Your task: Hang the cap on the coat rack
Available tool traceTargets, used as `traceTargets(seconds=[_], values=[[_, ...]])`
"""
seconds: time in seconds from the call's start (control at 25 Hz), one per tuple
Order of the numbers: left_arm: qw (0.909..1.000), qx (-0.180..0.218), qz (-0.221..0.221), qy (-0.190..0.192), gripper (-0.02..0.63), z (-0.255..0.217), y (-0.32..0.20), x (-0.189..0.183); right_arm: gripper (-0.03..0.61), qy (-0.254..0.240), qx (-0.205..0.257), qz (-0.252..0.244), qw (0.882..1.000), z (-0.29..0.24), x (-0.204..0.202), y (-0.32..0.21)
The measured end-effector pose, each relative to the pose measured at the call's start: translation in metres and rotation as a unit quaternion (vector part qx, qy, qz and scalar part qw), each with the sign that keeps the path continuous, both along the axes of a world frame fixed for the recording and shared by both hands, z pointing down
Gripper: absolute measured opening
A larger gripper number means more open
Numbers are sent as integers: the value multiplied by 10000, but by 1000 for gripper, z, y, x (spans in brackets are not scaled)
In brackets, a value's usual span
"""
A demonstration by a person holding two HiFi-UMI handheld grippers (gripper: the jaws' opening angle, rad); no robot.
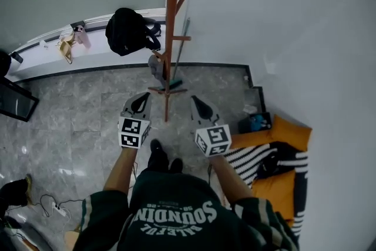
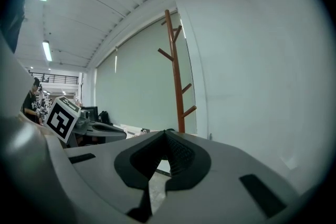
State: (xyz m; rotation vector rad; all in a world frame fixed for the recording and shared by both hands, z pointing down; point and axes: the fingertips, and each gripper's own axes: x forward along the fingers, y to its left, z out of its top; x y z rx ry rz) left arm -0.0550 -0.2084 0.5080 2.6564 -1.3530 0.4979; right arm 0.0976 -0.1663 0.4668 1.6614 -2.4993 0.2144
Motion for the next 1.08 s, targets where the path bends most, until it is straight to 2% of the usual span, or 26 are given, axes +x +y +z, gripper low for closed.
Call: traceTargets(seconds=[0.36, 1.08], values=[[10000, 91, -1, -36, 0, -4, 41, 4, -2, -37, 16, 26, 10000, 6, 10, 30], [9998, 173, -14, -14, 0, -10, 52, 11, -2, -8, 87, -105, 9999, 1, 11, 43]])
